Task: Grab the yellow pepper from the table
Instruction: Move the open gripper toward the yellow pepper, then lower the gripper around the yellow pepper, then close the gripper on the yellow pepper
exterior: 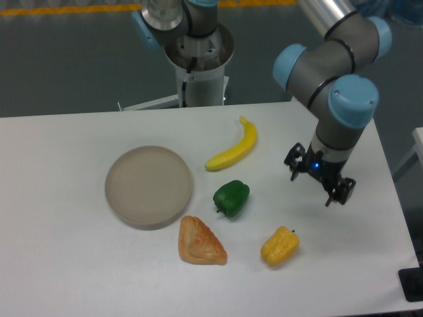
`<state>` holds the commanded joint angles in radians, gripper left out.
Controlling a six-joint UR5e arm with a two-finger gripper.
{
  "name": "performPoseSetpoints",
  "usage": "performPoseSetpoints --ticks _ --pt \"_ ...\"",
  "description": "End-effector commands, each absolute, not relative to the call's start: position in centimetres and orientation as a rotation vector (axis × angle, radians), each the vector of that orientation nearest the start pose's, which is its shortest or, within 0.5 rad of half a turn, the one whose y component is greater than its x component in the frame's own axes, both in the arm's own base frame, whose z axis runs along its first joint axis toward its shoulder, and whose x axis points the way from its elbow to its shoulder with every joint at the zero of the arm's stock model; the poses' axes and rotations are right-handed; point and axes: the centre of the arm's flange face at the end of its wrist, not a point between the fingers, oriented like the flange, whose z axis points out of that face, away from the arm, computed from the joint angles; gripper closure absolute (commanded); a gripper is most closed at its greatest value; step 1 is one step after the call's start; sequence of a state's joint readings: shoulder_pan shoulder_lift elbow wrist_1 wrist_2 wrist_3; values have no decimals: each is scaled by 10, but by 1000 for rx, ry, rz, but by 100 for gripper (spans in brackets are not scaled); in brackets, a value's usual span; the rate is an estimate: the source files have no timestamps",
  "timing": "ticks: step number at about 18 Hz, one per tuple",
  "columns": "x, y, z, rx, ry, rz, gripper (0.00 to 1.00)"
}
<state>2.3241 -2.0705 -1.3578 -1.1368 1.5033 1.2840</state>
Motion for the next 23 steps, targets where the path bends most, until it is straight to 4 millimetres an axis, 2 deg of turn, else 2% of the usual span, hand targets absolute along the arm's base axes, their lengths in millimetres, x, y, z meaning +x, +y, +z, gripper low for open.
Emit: performPoseSetpoints --ticks 1,2,3,7,12,17,20,21,22,23 --pt "-371 615 335 -2892 810 137 0" --pt "-371 620 328 -2902 782 126 0" --pt "-362 626 323 -2907 783 115 0" --pt "-347 644 303 -2899 828 108 0" --pt "-341 647 284 -2918 846 79 0" --pt "-338 655 256 -2934 871 33 0" --pt "-337 654 251 -2936 886 23 0" --pt "-337 654 251 -2941 889 27 7" --pt "-338 653 251 -2954 890 37 19" --pt "-338 652 251 -2972 892 54 37"
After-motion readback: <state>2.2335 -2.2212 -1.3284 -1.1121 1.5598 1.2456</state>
